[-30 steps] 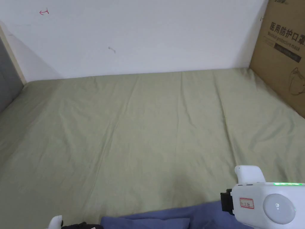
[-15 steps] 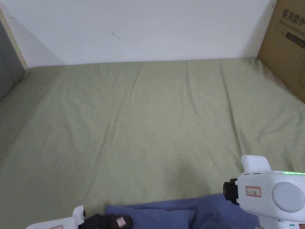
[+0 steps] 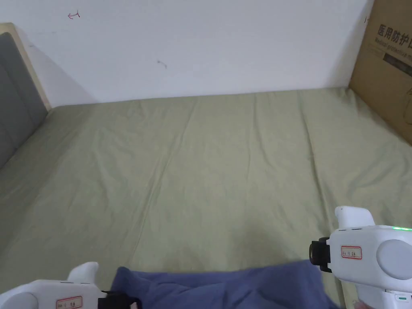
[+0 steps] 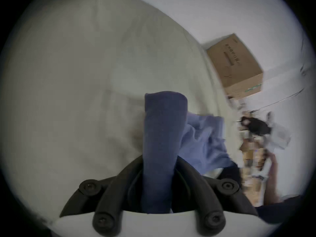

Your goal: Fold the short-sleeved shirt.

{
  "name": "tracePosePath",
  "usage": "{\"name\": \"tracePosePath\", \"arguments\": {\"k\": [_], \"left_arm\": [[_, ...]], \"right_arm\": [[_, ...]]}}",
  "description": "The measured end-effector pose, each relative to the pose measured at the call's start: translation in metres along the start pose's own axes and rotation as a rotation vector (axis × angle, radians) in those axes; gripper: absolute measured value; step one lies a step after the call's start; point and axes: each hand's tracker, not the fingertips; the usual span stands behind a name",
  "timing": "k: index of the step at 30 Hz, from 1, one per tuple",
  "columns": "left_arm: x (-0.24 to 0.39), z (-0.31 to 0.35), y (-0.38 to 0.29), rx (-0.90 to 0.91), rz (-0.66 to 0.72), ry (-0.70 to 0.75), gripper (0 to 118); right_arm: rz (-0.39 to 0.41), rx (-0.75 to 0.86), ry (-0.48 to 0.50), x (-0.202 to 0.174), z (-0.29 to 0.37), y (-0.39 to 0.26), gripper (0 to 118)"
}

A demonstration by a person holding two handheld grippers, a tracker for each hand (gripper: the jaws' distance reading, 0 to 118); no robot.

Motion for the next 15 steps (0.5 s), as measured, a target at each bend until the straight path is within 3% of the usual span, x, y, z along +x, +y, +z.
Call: {"name": "tracePosePath", "arguments": {"k": [3, 5, 11, 15], "left_arm": [[0.016, 0.024, -0.003, 0.037, -0.136, 0.310, 8], [0.025, 0.031, -0.006, 0.046, -0.188, 0.380, 8], [0.069, 0.034, -0.004, 0.060, -0.172, 0.238, 8], [0.112, 0.016, 0.007, 0.000, -0.110, 0.026, 8]], "right_arm": [[-0.010, 0.005, 0.018, 0.001, 0.002, -0.003, 2], [-0.011, -0.001, 0.033, 0.001, 0.000, -0.006, 2], [-0.004, -0.016, 0.065, 0.001, 0.003, -0.014, 2], [-0.020, -0.015, 0.071, 0.008, 0.009, -0.018, 2]]}}
